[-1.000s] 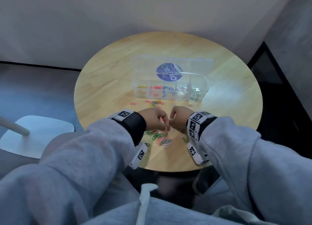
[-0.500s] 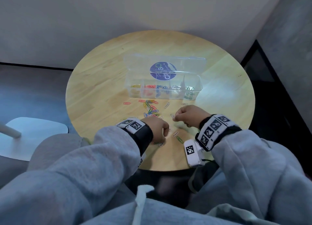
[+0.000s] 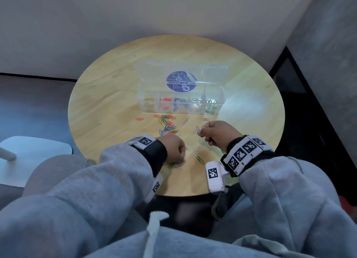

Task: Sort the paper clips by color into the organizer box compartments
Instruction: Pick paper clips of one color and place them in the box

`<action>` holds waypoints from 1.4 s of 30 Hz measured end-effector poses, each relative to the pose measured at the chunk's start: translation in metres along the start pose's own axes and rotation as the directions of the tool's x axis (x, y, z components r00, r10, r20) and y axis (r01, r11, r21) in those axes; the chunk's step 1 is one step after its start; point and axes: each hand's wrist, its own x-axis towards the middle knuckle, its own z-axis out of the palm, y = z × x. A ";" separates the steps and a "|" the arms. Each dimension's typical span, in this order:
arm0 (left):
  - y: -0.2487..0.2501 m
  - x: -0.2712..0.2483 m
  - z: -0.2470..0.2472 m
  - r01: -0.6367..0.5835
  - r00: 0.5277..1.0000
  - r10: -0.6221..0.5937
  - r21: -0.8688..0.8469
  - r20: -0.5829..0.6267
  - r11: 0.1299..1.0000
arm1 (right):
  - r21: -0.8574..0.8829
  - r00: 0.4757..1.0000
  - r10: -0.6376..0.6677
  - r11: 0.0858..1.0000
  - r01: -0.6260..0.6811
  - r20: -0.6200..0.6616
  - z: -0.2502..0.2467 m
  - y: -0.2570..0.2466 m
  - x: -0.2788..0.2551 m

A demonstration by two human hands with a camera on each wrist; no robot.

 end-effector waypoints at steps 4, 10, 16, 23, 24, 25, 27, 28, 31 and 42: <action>-0.015 -0.004 -0.025 -0.012 0.997 -0.021 -0.442 -0.070 0.897 | 0.027 1.000 -0.003 1.000 0.002 0.011 -0.001 -0.002 -0.002; -0.047 -0.020 -0.052 -0.082 0.945 -0.313 -0.995 -0.094 0.051 | 0.248 0.999 -0.021 0.969 0.013 0.027 0.007 -0.012 -0.004; -0.078 -0.028 -0.061 -0.156 0.882 -0.469 -0.970 -0.052 -0.185 | 0.299 0.999 0.027 0.954 -0.035 0.032 0.022 -0.023 -0.002; -0.087 -0.032 -0.063 -0.026 0.857 -0.510 -0.993 -0.081 0.114 | 0.202 0.991 0.116 0.971 -0.128 0.071 0.045 -0.042 0.000; -0.088 -0.032 -0.063 0.026 0.849 -0.517 -0.970 -0.106 0.241 | 0.125 0.990 0.113 0.985 -0.123 0.083 0.047 -0.045 0.000; -0.089 -0.032 -0.061 0.080 0.852 -0.505 -0.918 -0.140 0.389 | -0.009 0.993 0.079 0.997 -0.078 0.093 0.048 -0.046 0.001; -0.087 -0.033 -0.055 0.172 0.873 -0.444 -0.723 -0.204 0.669 | -0.383 0.989 -0.032 0.920 0.086 0.144 0.050 -0.049 0.002; -0.085 -0.033 -0.051 0.215 0.884 -0.415 -0.600 -0.216 0.770 | -0.529 0.981 -0.081 0.832 0.165 0.178 0.052 -0.050 0.003; -0.081 -0.027 -0.038 0.321 0.911 -0.378 -0.294 -0.164 0.900 | -0.750 0.952 -0.126 0.591 0.299 0.280 0.062 -0.053 0.006; -0.088 -0.013 -0.026 0.448 0.893 -0.447 0.007 -0.048 0.894 | -0.856 0.902 -0.090 0.287 0.430 0.423 0.091 -0.050 0.019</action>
